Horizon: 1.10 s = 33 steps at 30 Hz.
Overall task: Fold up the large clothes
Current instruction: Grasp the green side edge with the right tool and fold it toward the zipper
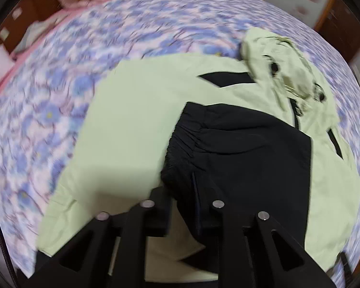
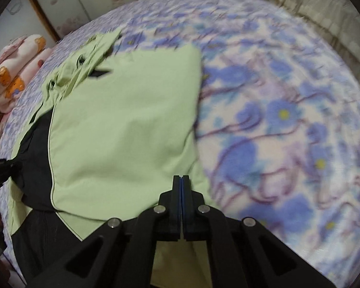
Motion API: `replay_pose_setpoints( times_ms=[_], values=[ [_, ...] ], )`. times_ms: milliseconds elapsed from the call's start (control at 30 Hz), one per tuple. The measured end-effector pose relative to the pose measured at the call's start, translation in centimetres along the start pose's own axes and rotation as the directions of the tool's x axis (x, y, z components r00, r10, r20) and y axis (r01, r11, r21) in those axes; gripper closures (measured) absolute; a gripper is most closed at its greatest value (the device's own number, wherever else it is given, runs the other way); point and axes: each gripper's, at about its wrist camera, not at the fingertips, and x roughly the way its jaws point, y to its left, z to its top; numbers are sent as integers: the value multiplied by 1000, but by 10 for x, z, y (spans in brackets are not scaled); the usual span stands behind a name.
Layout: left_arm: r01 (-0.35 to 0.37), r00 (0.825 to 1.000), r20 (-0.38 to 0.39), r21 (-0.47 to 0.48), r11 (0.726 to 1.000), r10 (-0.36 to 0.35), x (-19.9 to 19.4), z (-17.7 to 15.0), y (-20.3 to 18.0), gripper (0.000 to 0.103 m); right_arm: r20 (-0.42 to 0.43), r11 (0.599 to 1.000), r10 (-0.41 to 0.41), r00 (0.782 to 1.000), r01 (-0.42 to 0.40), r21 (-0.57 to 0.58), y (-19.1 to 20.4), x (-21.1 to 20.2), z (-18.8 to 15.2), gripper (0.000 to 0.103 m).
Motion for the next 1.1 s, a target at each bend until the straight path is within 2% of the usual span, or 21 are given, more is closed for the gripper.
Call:
replay_pose_setpoints(
  times_ms=[200,267,333,433,500,600,667,767,833,867,967,1033,1100],
  values=[
    [61,998,16,136,989,-64,-44,-12,-16,73,25,984,144,989,-140,-114,32,-36,0,103],
    [143,990,-24,171,975,-141,-53,-20,-27,73,13,966,219,976,-214,-142,50,-37,-3,103],
    [245,969,-91,201,949,-231,-56,-31,-42,73,-3,949,271,963,-268,-166,72,-33,-8,103],
    [345,936,-148,228,910,-318,-52,-47,-66,77,-48,934,293,955,-296,-199,105,-17,-17,103],
    [385,918,-201,249,889,-341,-43,-57,-82,91,-64,930,307,949,-314,-190,120,-5,-22,103],
    [422,898,-253,256,870,-361,-24,-69,-101,95,-74,932,317,945,-325,-159,129,13,-27,103],
    [431,889,-286,252,867,-359,-7,-72,-107,95,-85,937,306,948,-316,-151,131,26,-28,103],
    [393,900,-307,263,881,-310,18,-75,-109,98,-90,950,267,960,-278,-145,125,42,-25,103],
    [404,895,-308,251,880,-323,25,-72,-104,98,-87,953,260,962,-271,-138,116,48,-22,103],
    [399,898,-299,249,882,-322,25,-70,-100,98,-78,955,257,963,-266,-133,111,48,-21,103],
    [349,923,-257,253,902,-285,26,-61,-82,98,-56,965,235,970,-240,-104,91,43,-16,103],
    [308,938,-240,239,921,-251,30,-53,-62,98,-40,980,178,983,-181,-86,76,39,-14,103],
    [297,941,-228,199,934,-250,32,-45,-41,99,-27,993,89,996,-91,-82,58,35,-11,103]
  ],
)
